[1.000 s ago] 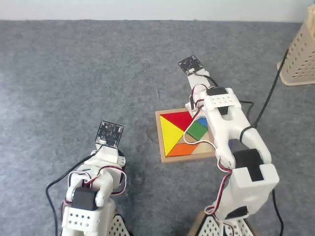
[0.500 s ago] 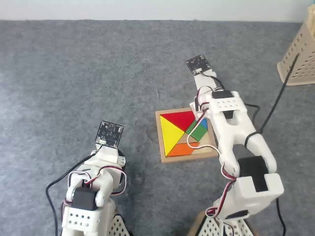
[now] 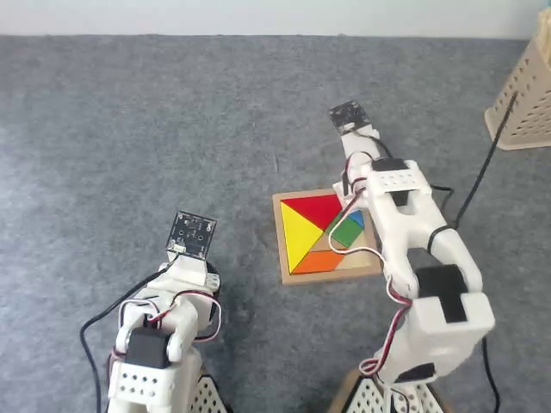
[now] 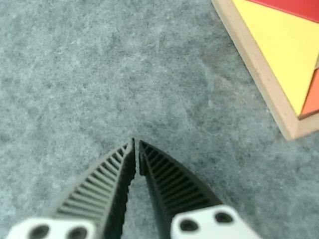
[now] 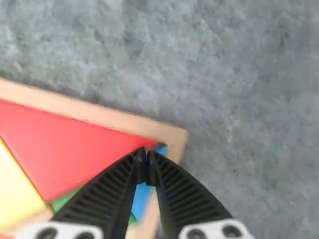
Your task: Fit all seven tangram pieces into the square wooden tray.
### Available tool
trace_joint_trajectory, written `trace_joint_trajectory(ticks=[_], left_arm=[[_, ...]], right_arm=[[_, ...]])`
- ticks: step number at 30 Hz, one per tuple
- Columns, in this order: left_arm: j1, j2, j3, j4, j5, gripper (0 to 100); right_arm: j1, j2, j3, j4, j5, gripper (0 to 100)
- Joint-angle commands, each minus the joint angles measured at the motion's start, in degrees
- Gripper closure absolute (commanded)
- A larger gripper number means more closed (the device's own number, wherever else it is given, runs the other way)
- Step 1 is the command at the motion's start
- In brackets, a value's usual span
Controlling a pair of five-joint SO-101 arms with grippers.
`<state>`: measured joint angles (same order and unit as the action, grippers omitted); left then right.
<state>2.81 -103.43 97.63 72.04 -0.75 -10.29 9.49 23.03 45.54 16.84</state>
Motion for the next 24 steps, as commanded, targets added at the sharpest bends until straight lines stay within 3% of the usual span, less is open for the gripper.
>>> trace_joint_trajectory(ticks=[1,6,11,17,24], left_arm=[[0.35,-1.23,-1.1,0.35,0.44,99],[0.35,-1.23,-1.1,0.35,0.44,99],[0.35,-1.23,-1.1,0.35,0.44,99],[0.35,-1.23,-1.1,0.35,0.44,99],[0.35,-1.23,-1.1,0.35,0.44,99]], right_arm=[[2.86,-11.03,-1.67,5.05,-0.44,99.2],[6.55,-21.49,-1.58,18.86,-0.7,99.2],[6.99,-21.93,0.62,27.47,-0.79,99.2],[6.55,-14.55,4.22,24.04,-4.22,99.0],[5.67,-6.11,3.16,20.09,-6.95,84.9]])
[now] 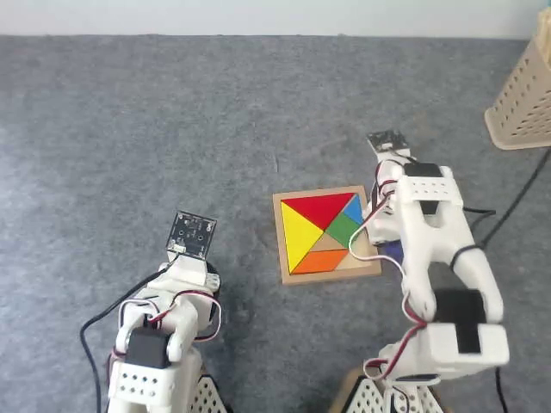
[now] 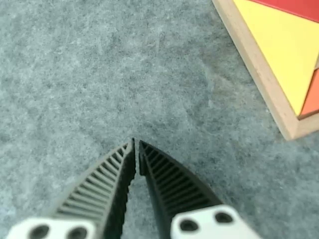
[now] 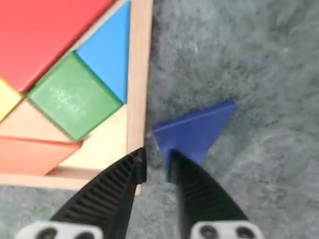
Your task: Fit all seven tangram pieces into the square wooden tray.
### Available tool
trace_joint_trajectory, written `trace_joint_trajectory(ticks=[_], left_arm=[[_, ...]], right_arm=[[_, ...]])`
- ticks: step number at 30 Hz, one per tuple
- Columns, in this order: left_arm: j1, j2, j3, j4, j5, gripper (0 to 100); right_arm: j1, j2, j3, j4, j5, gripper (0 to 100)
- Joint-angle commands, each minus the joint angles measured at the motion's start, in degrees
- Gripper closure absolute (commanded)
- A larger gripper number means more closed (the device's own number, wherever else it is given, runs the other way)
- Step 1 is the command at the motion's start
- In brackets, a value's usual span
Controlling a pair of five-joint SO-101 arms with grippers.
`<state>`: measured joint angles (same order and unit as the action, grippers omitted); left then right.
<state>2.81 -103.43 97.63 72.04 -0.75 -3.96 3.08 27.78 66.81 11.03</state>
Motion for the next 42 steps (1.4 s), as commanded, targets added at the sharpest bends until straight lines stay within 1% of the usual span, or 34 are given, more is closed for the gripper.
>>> trace_joint_trajectory(ticks=[1,3,8,12,14,19,23,26,29,35,38,42], left_arm=[[0.35,-1.23,-1.1,0.35,0.44,99],[0.35,-1.23,-1.1,0.35,0.44,99],[0.35,-1.23,-1.1,0.35,0.44,99],[0.35,-1.23,-1.1,0.35,0.44,99],[0.35,-1.23,-1.1,0.35,0.44,99],[0.35,-1.23,-1.1,0.35,0.44,99],[0.35,-1.23,-1.1,0.35,0.44,99],[0.35,-1.23,-1.1,0.35,0.44,99],[0.35,-1.23,-1.1,0.35,0.44,99],[0.35,-1.23,-1.1,0.35,0.44,99],[0.35,-1.23,-1.1,0.35,0.44,99],[0.35,-1.23,-1.1,0.35,0.44,99]], right_arm=[[-0.66,0.75,-1.93,-1.27,-2.11,84.9],[0.22,1.36,-2.46,-1.63,-4.4,84.7],[2.51,2.86,-3.34,-1.71,-5.27,83.7],[2.59,5.14,-3.78,-1.71,-4.92,76.4],[2.68,6.37,-4.31,-1.71,-4.84,74.5],[6.37,8.04,-5.89,-1.71,-4.75,74.5],[8.13,3.91,-6.86,-0.66,-3.78,74.6],[7.69,-1.36,-7.3,0.48,-3.96,74.6],[7.16,-3.3,-7.38,-0.04,-6.59,74.6],[7.08,2.86,-8.97,-2.07,-7.38,74.6],[6.37,6.55,-12.22,-0.4,-7.47,74.6],[4.26,9.27,-17.49,3.38,-12.04,74.6]])
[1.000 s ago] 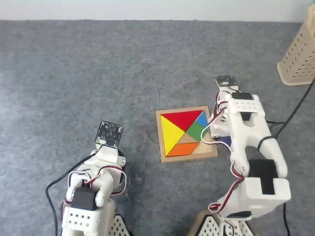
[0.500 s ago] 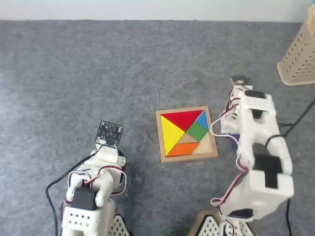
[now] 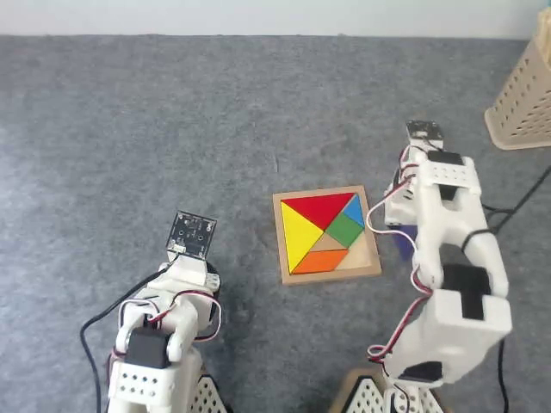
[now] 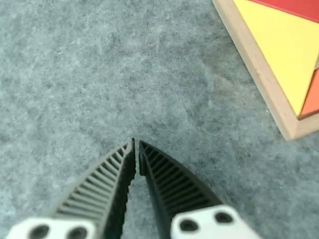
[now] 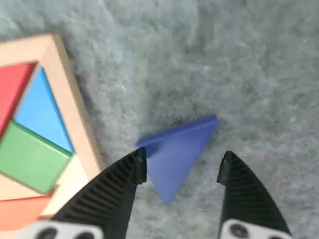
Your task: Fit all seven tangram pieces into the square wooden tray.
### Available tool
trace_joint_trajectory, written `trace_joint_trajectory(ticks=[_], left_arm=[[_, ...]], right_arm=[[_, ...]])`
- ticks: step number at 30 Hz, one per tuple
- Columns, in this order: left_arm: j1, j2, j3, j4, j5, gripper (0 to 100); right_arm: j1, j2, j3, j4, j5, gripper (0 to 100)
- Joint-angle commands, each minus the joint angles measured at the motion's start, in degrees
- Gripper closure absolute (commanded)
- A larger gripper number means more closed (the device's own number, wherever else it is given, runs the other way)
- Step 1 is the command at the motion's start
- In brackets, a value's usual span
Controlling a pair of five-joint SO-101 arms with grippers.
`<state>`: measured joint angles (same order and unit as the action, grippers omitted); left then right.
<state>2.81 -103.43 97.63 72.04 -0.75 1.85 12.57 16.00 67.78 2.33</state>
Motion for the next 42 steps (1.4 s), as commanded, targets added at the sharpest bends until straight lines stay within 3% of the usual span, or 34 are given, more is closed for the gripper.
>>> trace_joint_trajectory(ticks=[1,6,25,30,37,42], left_arm=[[0.35,-1.23,-1.1,0.35,0.44,99],[0.35,-1.23,-1.1,0.35,0.44,99],[0.35,-1.23,-1.1,0.35,0.44,99],[0.35,-1.23,-1.1,0.35,0.44,99],[0.35,-1.23,-1.1,0.35,0.44,99],[0.35,-1.23,-1.1,0.35,0.44,99]], right_arm=[[-1.89,0.04,-6.77,3.03,-4.66,74.6],[-3.03,0.13,-9.05,5.85,-9.05,74.6],[1.1,10.33,-9.76,3.38,-8.97,74.7],[0.57,10.33,-11.69,3.91,-9.58,82.2],[0.57,10.33,-11.78,3.91,-18.37,83.9],[1.27,10.33,-11.87,4.0,-12.57,84.2]])
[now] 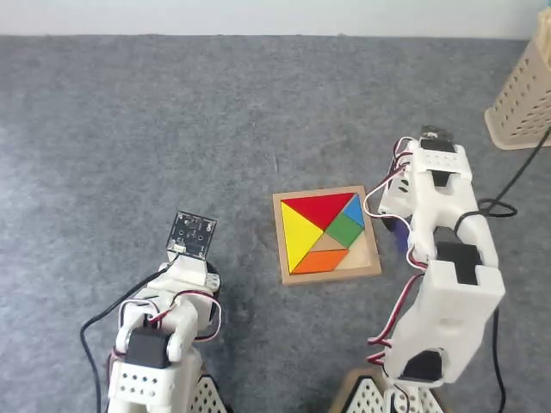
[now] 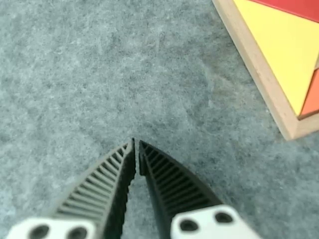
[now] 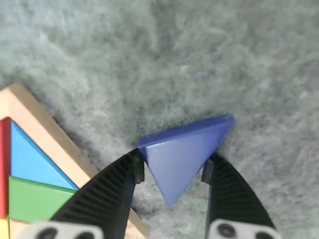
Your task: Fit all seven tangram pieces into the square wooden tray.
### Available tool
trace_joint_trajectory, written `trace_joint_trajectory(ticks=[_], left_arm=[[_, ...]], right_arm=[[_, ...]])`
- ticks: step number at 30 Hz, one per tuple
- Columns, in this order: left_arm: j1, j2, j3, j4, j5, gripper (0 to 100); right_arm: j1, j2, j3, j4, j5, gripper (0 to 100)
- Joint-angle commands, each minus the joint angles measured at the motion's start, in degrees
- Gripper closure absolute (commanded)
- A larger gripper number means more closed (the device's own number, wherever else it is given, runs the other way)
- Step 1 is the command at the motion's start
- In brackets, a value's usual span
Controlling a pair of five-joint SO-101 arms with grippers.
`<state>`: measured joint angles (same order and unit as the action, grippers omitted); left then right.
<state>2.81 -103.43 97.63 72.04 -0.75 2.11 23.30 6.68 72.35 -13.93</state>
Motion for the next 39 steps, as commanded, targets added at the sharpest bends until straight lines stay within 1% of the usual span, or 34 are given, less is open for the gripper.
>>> trace_joint_trajectory(ticks=[1,3,8,10,11,12,13,14,21,23,24,25,28,30,33,39], left_arm=[[0.35,-1.23,-1.1,0.35,0.44,99],[0.35,-1.23,-1.1,0.35,0.44,99],[0.35,-1.23,-1.1,0.35,0.44,99],[0.35,-1.23,-1.1,0.35,0.44,99],[0.35,-1.23,-1.1,0.35,0.44,99],[0.35,-1.23,-1.1,0.35,0.44,99],[0.35,-1.23,-1.1,0.35,0.44,99],[0.35,-1.23,-1.1,0.35,0.44,99],[0.35,-1.23,-1.1,0.35,0.44,99],[0.35,-1.23,-1.1,0.35,0.44,99],[0.35,-1.23,-1.1,0.35,0.44,99],[0.35,-1.23,-1.1,0.35,0.44,99],[0.35,-1.23,-1.1,0.35,0.44,99],[0.35,-1.23,-1.1,0.35,0.44,99],[0.35,-1.23,-1.1,0.35,0.44,99],[0.35,-1.23,-1.1,0.35,0.44,99]], right_arm=[[1.27,-0.4,-3.16,-0.48,5.89,84.2],[1.98,-0.4,-4.57,0.75,10.99,84.2],[2.15,0.13,-11.78,9.27,29.63,84.3],[2.24,0.13,-14.15,12.79,34.55,84.3],[2.24,0.13,-15.21,14.55,35.87,84.3],[2.15,0.13,-15.91,15.6,35.52,84.3],[2.07,0.13,-16.44,16.22,33.67,84.3],[1.89,0.13,-16.62,16.13,29.98,84.2],[-2.86,0.22,-16.79,11.21,-3.43,83.8],[-3.91,0.13,-16.97,10.51,-11.78,82.5],[-4.35,0.13,-16.97,9.63,-14.77,80.3],[-4.53,0.22,-16.97,9.19,-16.53,77.4],[-4.35,0.22,-16.88,9.1,-18.46,70.3],[-4.0,0.22,-16.62,9.1,-19.69,70.4],[-2.15,0.66,-16.0,8.75,-20.04,73.1],[-0.31,7.25,-16.09,6.2,-19.69,74.3]])
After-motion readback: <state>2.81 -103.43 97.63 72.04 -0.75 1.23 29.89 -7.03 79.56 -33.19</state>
